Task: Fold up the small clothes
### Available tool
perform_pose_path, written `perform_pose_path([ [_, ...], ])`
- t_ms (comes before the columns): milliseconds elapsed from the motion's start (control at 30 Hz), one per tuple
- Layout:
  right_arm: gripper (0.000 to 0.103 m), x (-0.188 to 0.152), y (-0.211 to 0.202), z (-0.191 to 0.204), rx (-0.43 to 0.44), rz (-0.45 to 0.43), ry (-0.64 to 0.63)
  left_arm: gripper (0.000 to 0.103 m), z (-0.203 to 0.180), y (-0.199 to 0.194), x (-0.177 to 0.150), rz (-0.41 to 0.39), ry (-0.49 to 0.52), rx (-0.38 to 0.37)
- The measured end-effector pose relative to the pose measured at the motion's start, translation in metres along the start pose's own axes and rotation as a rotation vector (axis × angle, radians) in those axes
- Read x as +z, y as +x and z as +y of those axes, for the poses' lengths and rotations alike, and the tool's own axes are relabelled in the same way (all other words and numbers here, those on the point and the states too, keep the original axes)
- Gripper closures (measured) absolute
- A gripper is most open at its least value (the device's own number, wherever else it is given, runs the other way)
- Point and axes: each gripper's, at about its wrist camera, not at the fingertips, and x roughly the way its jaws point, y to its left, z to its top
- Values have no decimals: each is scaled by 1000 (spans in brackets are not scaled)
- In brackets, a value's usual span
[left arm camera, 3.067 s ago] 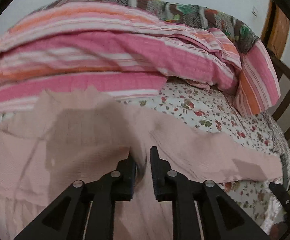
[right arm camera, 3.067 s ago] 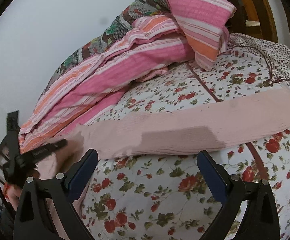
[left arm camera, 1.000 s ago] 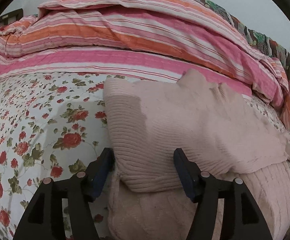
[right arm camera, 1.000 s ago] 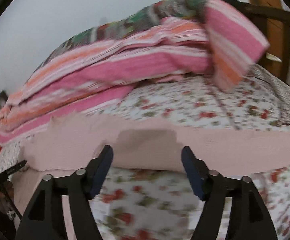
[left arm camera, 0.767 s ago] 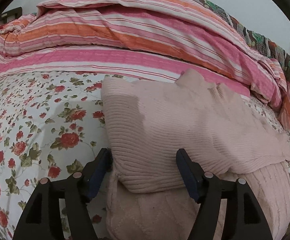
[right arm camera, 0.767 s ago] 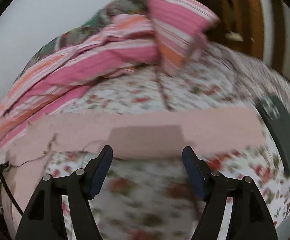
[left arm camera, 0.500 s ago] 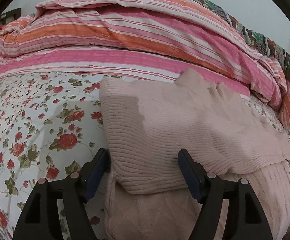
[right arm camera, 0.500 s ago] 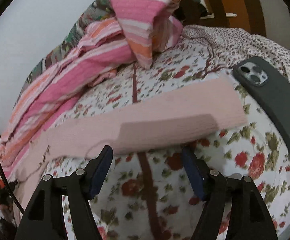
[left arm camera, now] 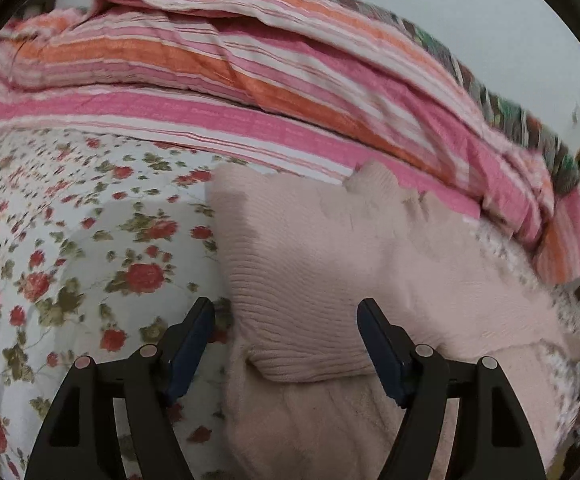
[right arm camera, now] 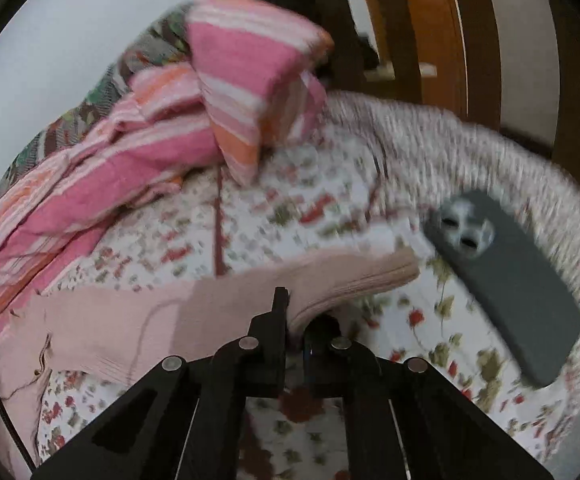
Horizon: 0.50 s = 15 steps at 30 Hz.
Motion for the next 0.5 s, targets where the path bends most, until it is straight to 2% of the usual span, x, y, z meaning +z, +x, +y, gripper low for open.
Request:
perform_pose_path([
  [233,97,32,-47,83,13,-114,-161,25,23,-32,4,-93,-55,-10],
  [367,97,40,-69,150,73,-154,-240,24,38,-49,7,-130,-82,-14],
  [500,97,32,-84,225,158,-163,-319,24,60,-63,10,-156,-116,-5],
])
